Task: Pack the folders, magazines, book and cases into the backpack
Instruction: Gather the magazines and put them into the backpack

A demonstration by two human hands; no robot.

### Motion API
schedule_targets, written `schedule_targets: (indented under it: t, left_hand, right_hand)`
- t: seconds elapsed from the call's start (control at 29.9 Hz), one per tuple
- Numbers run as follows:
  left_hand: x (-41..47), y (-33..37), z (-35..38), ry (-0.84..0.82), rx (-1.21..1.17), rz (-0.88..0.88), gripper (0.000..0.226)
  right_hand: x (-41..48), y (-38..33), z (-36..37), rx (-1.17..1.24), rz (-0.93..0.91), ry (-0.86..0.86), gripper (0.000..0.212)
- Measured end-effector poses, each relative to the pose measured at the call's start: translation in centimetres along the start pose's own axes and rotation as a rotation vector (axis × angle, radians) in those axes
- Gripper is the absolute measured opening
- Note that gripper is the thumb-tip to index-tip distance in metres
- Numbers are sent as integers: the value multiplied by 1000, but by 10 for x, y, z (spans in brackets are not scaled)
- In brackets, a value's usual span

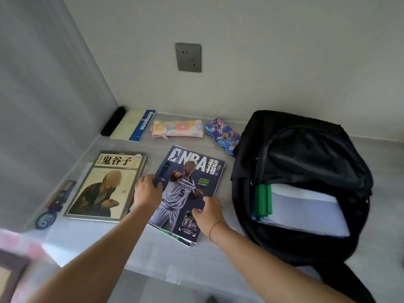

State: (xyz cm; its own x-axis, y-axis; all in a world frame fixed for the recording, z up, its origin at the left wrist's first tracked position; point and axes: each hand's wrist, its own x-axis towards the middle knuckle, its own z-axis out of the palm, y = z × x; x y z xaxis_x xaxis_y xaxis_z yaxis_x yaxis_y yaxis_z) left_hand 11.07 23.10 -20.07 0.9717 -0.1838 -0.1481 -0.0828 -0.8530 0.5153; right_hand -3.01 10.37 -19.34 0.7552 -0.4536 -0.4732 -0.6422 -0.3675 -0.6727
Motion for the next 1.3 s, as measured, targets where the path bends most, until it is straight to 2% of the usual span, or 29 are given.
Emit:
schedule_targets:
  t: [0.1, 0.17, 0.23, 0.3, 0.4, 0.47, 0.54, 0.6, 0.7, 0.77, 0.87, 0.97, 1.04, 1.14, 1.24, 1.3]
  left_hand:
    - [19, -26, -3, -114, 51, -92, 51]
    - [26, -36, 1, -173, 76, -116, 54]
    - [34, -44, 3, -203, 74, -138, 50]
    - [42, -41, 2, -235, 60, -182, 48]
    - [54, -32, 2, -278, 88, -284, 69]
    - [61, -30, 4, -349, -88, -365, 76]
    - [61, -32, 8, -446, -401, -444, 66]
    - [56, -38, 11, -446, -487, -428, 52]
    - [49, -41, 15, -325, -451, -345, 37]
    - [42, -44, 15, -270, -499, -311, 30]
    - [26, -46, 3, -192, -722, -262, 16]
    - [17, -39, -23, -238, -1003, -170, 8]
    - [12, -32, -44, -301, -1146, -63, 15]
    - [9, -25, -65, -354, -1164, 87, 28]
    - [10, -20, -70, -375, -1115, 105, 42]
    - [12, -19, -66, -381, -1081, 80, 40]
  right_hand:
    - [15, -3, 13, 99, 187, 166, 49]
    - [22, -5, 14, 339, 260, 257, 40]
    - [33, -12, 17, 586, 358, 255, 40]
    - [45, -13, 12, 733, 463, 209, 37]
    - [53, -13, 1, 917, 508, 130, 6]
    - [55, -10, -4, 969, 535, 88, 11]
    - [57, -9, -5, 931, 548, 40, 14]
    - [59, -11, -6, 808, 555, -19, 11]
    - [60, -15, -6, 696, 511, -32, 36]
    - [57, -17, -6, 709, 462, -29, 42]
    - [53, -19, -9, 836, 397, -4, 44]
    - [54, -27, -24, 942, 228, 13, 43]
    - [53, -34, -36, 1059, 117, -29, 44]
    - [54, -43, -53, 1157, -17, -110, 43]
    - [56, -46, -72, 1144, -103, -111, 51]
    - [58, -45, -77, 1132, -118, -87, 54]
